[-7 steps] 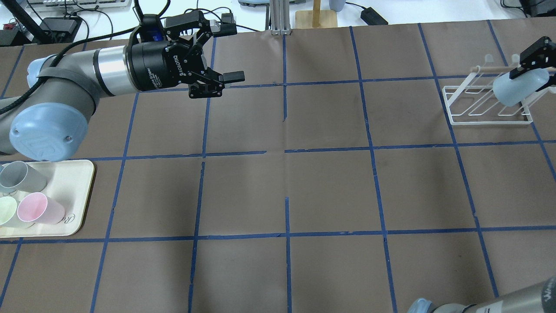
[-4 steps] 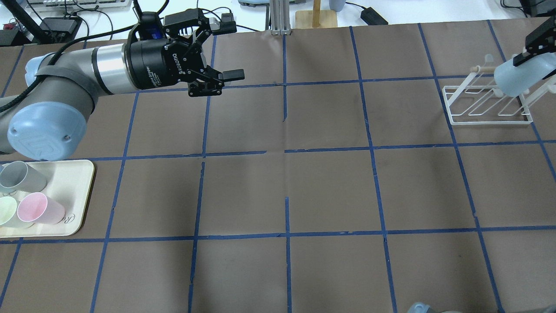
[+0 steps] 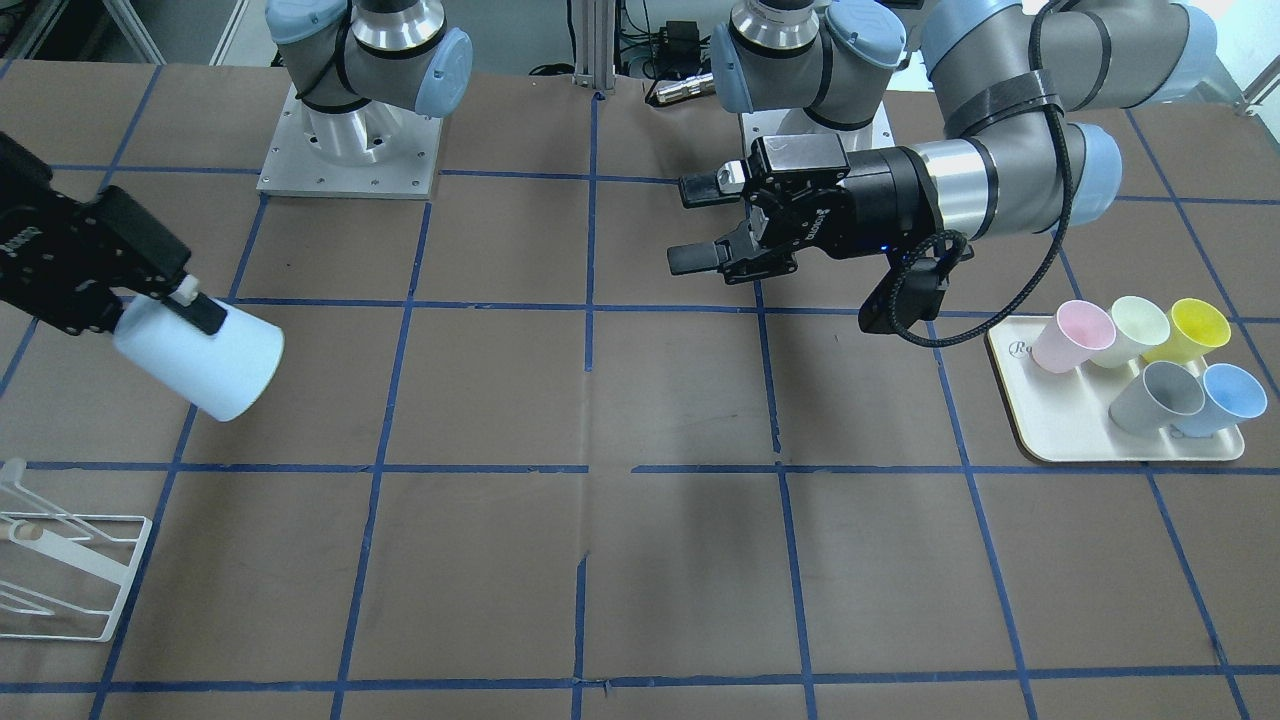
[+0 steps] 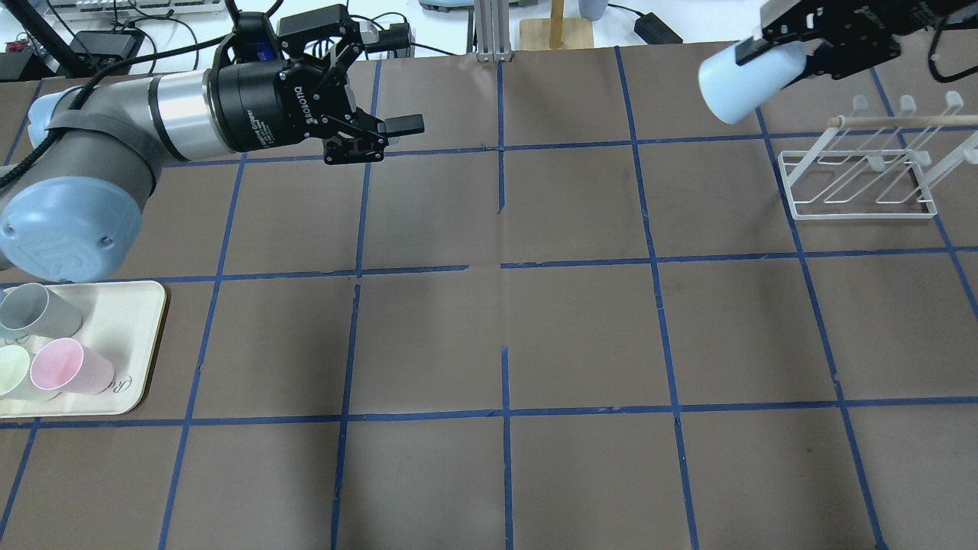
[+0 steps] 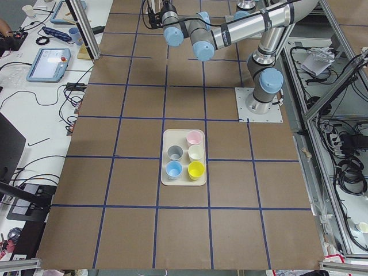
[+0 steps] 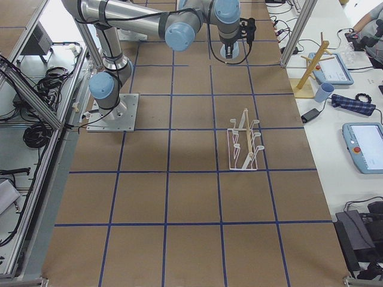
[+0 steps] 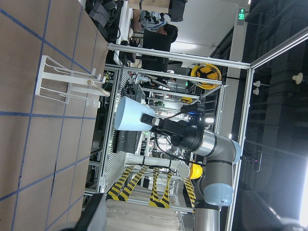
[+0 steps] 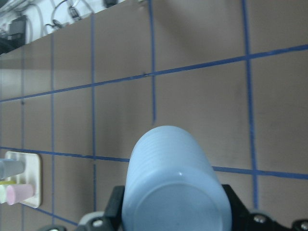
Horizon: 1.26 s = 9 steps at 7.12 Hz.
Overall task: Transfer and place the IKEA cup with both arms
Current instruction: 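Lift the light blue cup off the rack with the right gripper, then carry the cup toward the left gripper while the left gripper approaches it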
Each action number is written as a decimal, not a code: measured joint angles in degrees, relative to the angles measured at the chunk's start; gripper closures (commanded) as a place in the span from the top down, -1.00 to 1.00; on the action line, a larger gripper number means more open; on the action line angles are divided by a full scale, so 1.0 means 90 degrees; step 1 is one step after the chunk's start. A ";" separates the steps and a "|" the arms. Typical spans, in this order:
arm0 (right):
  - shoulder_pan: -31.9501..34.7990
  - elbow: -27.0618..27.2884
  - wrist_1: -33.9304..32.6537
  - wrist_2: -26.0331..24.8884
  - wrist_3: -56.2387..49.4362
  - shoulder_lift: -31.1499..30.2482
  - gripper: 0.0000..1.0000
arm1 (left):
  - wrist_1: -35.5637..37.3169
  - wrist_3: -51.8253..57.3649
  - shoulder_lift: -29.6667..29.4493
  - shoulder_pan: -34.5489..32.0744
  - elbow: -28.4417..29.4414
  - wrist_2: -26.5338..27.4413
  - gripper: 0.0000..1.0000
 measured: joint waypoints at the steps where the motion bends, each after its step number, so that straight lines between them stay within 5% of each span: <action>1: 0.0335 0.0020 -0.0080 0.0625 -0.0087 0.0020 -0.02 | -0.0001 -0.0114 0.0012 0.0104 0.0003 -0.0189 1.00; 6: 0.1391 0.1264 -0.2925 0.3143 -0.0540 0.0575 -0.02 | 0.0080 -0.0423 0.0133 0.0195 -0.0012 -0.0792 1.00; 9: 0.1411 0.1477 -0.3312 0.4241 0.0640 0.0442 -0.04 | 0.0332 -0.0383 -0.0229 0.0258 -0.0039 -0.0787 1.00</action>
